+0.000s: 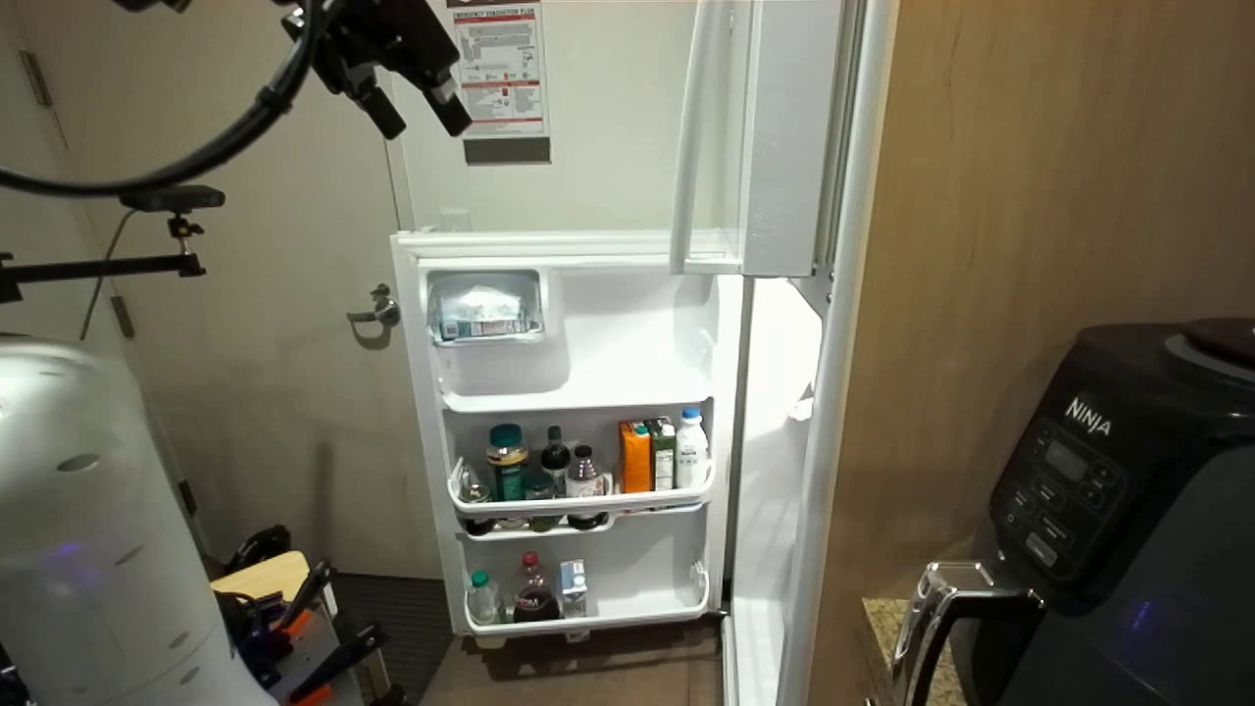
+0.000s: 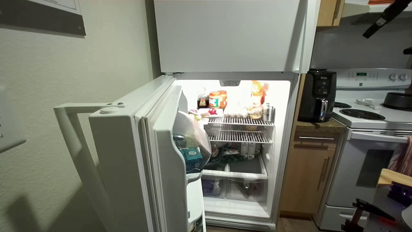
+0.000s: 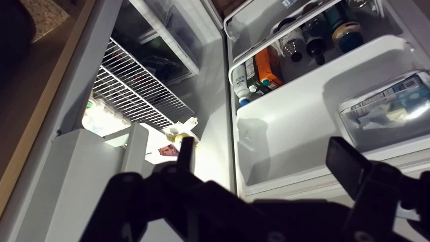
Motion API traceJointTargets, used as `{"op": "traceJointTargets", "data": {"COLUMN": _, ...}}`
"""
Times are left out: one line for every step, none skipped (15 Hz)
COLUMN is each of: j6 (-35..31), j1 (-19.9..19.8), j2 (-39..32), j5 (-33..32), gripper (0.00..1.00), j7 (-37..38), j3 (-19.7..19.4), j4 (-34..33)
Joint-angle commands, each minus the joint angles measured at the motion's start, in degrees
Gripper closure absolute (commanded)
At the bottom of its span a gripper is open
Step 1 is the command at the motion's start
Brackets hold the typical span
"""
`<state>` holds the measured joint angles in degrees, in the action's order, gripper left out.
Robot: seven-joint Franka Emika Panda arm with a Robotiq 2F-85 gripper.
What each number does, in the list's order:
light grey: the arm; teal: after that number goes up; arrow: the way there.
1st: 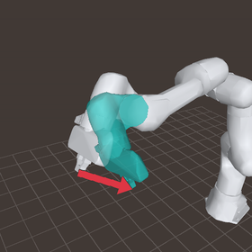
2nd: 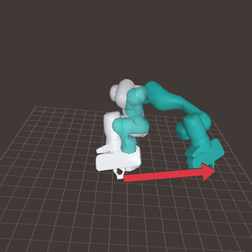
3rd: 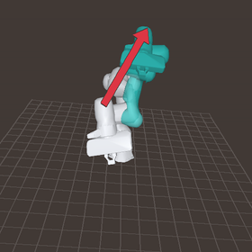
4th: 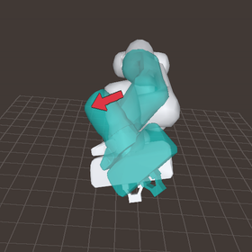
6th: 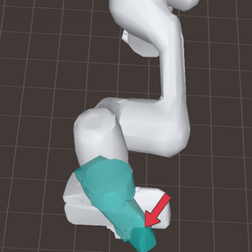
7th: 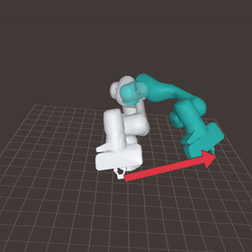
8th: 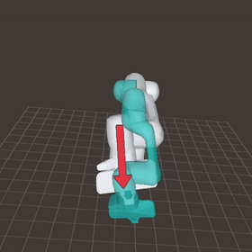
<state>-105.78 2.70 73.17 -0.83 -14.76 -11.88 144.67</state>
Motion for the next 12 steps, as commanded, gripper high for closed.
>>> {"op": "traceJointTargets", "data": {"j6": 2.1, "j1": 1.2, "j2": 2.9, "j5": 0.3, "gripper": 0.00, "j7": -3.0, "j3": -1.1, "j4": 1.6}}
{"op": "traceJointTargets", "data": {"j6": 2.2, "j1": 1.3, "j2": 3.0, "j5": 0.3, "gripper": 0.00, "j7": -2.9, "j3": -1.2, "j4": 1.3}}
{"op": "traceJointTargets", "data": {"j6": 3.9, "j1": 1.6, "j2": 2.3, "j5": 0.6, "gripper": 0.00, "j7": -2.6, "j3": -1.3, "j4": -0.1}}
{"op": "traceJointTargets", "data": {"j6": 2.2, "j1": 0.5, "j2": 2.3, "j5": 0.2, "gripper": 0.00, "j7": -1.1, "j3": -0.8, "j4": 0.5}}
{"op": "traceJointTargets", "data": {"j6": 2.7, "j1": 0.7, "j2": 2.4, "j5": 0.3, "gripper": 0.00, "j7": -1.1, "j3": -0.9, "j4": 0.4}}
{"op": "traceJointTargets", "data": {"j6": 2.8, "j1": 0.8, "j2": 2.5, "j5": 0.3, "gripper": 0.00, "j7": -1.2, "j3": -1.0, "j4": 0.3}}
{"op": "traceJointTargets", "data": {"j6": 2.8, "j1": 0.9, "j2": 2.5, "j5": 0.3, "gripper": 0.00, "j7": -1.2, "j3": -1.0, "j4": 0.3}}
{"op": "traceJointTargets", "data": {"j6": 2.8, "j1": 1.0, "j2": 2.5, "j5": 0.3, "gripper": 0.00, "j7": -1.2, "j3": -1.0, "j4": 0.3}}
{"op": "traceJointTargets", "data": {"j6": 2.8, "j1": 1.0, "j2": 2.5, "j5": 0.3, "gripper": 0.00, "j7": -1.2, "j3": -1.0, "j4": 0.3}}
{"op": "traceJointTargets", "data": {"j6": 2.8, "j1": 1.0, "j2": 2.5, "j5": 0.3, "gripper": 0.00, "j7": -1.2, "j3": -1.0, "j4": 0.3}}
{"op": "traceJointTargets", "data": {"j6": 2.8, "j1": 1.0, "j2": 2.5, "j5": 0.3, "gripper": 0.00, "j7": -1.2, "j3": -1.0, "j4": 0.3}}
{"op": "traceJointTargets", "data": {"j6": 2.8, "j1": 1.0, "j2": 2.5, "j5": 0.3, "gripper": 0.00, "j7": -1.2, "j3": -1.0, "j4": 0.3}}
